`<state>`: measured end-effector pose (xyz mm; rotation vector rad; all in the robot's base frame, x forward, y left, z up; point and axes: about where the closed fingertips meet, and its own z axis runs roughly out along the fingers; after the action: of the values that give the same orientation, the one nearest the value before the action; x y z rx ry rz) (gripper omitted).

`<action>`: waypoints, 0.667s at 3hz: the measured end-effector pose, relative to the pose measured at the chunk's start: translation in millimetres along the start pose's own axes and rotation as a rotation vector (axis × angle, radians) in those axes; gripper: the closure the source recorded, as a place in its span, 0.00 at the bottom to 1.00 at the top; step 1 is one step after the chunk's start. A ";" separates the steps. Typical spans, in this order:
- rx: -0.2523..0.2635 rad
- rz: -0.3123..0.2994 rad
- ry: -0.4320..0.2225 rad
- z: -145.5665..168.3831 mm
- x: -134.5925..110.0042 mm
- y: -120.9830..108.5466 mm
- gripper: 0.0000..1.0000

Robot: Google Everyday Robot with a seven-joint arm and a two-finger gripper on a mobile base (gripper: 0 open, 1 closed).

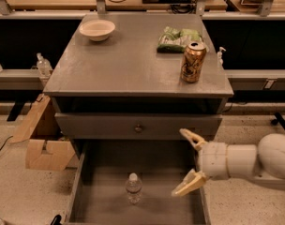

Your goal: Pick water bottle from middle drawer and place on counter

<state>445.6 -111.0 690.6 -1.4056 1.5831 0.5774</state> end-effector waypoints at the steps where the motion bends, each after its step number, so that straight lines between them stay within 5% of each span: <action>1: -0.028 0.005 -0.117 55.7 26.8 19.4 0.00; 2: -0.063 0.021 -0.228 105.7 54.5 37.9 0.00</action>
Offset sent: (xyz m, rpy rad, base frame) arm 0.0017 0.1134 -0.1891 0.3951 0.0182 0.1586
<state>447.0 -43.4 585.7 -1.3200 1.4095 0.7776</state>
